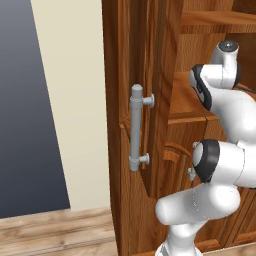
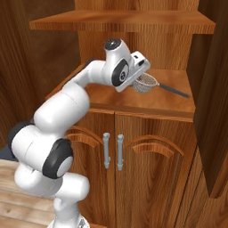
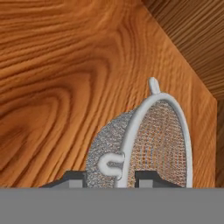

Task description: Open the cabinet and setup a tea strainer by placing it in the bowl upright.

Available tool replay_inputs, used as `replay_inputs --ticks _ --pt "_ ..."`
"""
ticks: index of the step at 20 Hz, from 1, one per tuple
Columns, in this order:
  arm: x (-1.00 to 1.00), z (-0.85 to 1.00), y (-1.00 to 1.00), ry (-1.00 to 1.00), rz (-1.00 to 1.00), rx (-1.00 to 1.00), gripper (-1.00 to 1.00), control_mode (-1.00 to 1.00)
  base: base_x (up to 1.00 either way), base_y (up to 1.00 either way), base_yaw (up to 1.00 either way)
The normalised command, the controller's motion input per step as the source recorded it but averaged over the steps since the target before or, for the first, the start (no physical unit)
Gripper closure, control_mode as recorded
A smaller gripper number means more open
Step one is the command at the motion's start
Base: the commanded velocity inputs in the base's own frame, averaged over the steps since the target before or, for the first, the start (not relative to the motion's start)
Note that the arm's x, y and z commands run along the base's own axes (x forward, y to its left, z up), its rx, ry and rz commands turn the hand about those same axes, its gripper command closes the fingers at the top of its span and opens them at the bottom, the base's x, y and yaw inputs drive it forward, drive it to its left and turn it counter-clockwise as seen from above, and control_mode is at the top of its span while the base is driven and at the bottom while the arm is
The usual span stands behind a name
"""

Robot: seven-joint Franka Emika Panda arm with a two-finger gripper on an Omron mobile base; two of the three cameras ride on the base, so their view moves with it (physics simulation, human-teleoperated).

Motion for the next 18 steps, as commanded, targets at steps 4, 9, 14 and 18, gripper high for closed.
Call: replay_inputs --ticks 4,9,14,18 --pt "-0.21 0.0 0.56 -0.01 -0.05 -0.21 1.0 -1.0 0.0 0.0 0.0" --pt "-0.55 0.0 0.13 0.0 -0.02 -0.16 1.0 -1.0 0.0 0.0 0.0" --pt "-0.88 0.02 0.01 0.0 0.0 0.01 1.0 -1.0 0.0 0.0 0.0" --pt "-1.0 0.12 0.23 0.0 -0.03 0.08 1.0 -1.0 0.0 0.0 0.0"
